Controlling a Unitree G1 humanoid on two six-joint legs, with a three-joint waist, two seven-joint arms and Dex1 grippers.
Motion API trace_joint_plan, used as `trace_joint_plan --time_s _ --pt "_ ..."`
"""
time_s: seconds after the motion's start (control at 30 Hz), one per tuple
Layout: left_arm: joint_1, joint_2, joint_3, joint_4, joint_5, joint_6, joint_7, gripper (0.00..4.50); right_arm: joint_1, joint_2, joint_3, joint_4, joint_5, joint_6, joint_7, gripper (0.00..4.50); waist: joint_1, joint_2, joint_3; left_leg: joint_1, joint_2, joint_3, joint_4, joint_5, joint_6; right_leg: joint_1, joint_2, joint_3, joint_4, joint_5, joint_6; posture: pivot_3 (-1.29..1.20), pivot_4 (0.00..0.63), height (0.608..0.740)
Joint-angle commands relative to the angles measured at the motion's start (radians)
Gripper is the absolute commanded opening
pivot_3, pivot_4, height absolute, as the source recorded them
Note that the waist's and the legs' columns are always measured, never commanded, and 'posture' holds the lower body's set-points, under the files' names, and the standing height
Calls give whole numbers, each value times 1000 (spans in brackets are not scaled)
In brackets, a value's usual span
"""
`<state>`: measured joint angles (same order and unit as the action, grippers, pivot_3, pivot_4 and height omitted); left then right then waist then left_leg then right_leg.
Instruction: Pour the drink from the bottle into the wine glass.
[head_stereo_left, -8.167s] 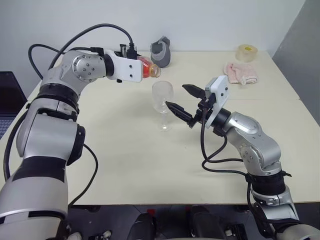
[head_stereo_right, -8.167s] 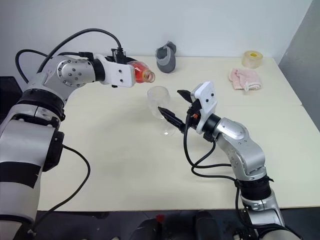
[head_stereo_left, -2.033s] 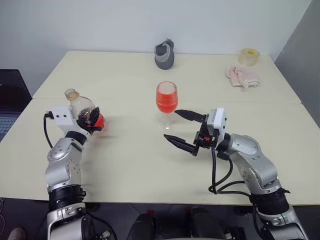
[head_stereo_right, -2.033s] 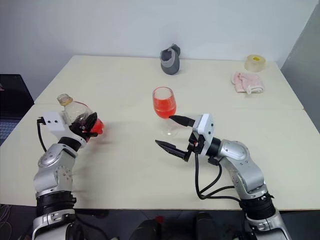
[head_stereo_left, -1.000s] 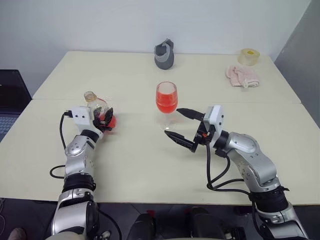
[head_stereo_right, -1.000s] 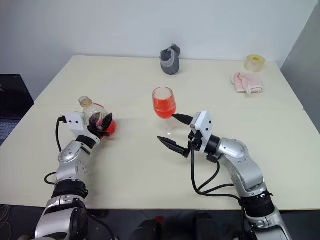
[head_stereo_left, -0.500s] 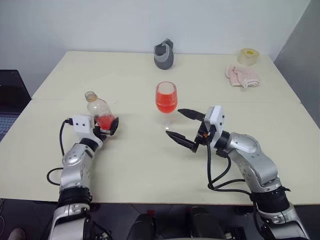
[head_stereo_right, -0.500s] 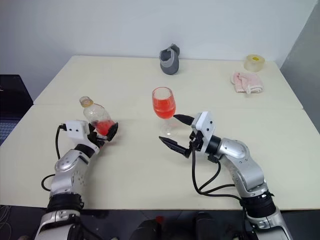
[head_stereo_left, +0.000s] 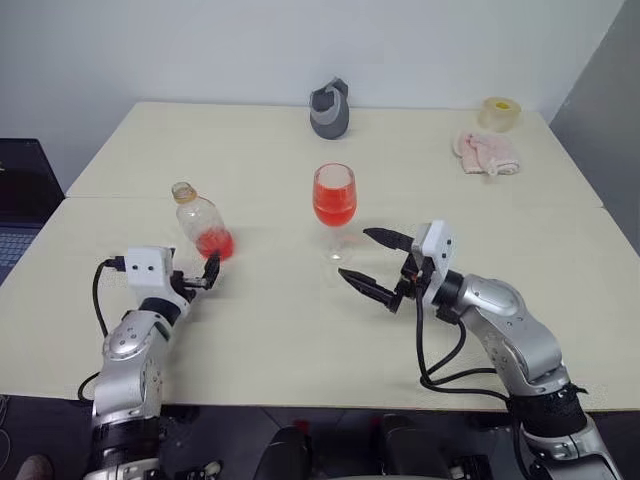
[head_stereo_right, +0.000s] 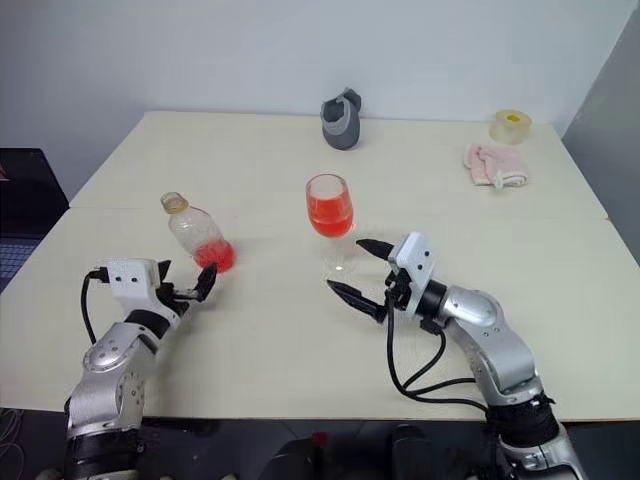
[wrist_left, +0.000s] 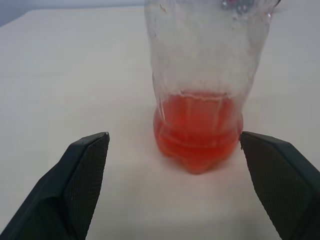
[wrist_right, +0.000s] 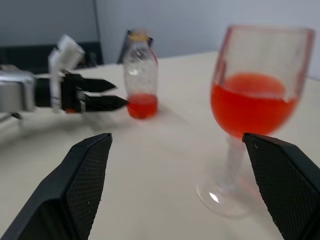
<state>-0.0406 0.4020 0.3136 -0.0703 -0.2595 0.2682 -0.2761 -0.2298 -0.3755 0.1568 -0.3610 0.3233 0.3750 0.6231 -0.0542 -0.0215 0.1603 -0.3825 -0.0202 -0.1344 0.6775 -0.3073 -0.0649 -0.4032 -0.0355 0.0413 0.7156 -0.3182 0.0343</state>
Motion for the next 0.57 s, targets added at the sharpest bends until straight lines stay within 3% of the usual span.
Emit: trace_joint_plan --time_s 0.03,0.27,0.57 --pt "69 -19 -33 -175 56 68 71 4466 67 29 -69 -63 -47 74 -163 4500 4 0 0 0 0 0 0 0 0 0 0 0 0 0 0 0 150 740" --pt "212 -108 -97 -457 -41 211 73 4466 209 76 -146 -135 -157 138 -384 4500 12 1 0 0 0 1 0 0 1 1 1 1 0 0 0 0 150 740" --pt "255 -165 -122 -519 -3 239 140 4466 249 142 -163 -150 -203 143 -480 4500 12 1 0 2 -1 2 -1 -1 3 3 2 1 -1 0 0 0 150 740"
